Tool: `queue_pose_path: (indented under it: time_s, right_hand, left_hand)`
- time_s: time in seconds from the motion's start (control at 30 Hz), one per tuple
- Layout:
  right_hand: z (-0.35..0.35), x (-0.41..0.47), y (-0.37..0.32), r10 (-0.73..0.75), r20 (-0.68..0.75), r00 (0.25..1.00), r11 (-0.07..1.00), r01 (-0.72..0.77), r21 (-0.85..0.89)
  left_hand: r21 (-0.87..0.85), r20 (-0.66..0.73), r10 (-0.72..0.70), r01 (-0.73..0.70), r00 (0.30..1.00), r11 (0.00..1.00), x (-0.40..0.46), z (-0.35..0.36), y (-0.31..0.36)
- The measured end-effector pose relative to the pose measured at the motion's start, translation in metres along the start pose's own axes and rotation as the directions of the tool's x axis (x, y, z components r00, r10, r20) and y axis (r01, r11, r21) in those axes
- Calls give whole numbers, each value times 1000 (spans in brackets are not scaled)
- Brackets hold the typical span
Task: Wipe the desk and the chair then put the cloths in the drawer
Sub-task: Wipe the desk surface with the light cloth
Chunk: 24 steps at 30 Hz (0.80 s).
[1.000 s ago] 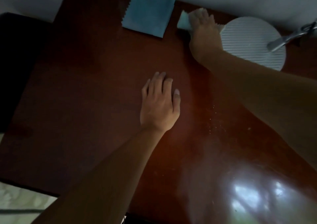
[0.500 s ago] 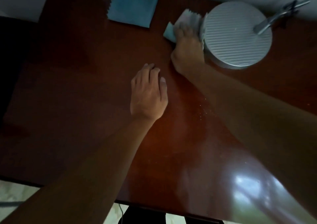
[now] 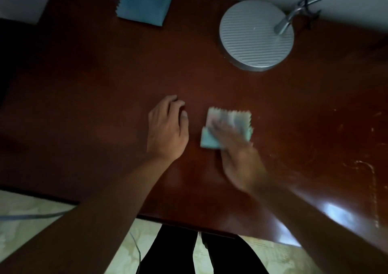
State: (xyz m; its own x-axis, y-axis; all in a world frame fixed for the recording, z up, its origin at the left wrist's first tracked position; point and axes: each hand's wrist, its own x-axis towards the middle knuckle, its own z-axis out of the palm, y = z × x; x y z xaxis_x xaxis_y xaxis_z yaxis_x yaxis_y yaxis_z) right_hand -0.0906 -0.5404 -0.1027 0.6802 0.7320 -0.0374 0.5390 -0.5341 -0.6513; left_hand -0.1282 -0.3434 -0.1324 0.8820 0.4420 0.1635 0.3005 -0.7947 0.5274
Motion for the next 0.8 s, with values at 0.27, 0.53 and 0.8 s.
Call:
queue_pose_path:
  time_s: [0.27, 0.53, 0.8]
  right_hand:
    - [-39, 113, 56, 67, -19, 998, 976, -69, -206]
    - [6, -39, 32, -137, 119, 983, 917, 171, -359]
    - [-77, 44, 123, 140, -95, 986, 927, -165, -336]
  left_hand:
    - [189, 109, -30, 8, 994, 982, -78, 5, 16]
    - [229, 25, -60, 53, 998, 972, -80, 20, 35]
    - [233, 9, -27, 24, 1000, 972, -82, 26, 38]
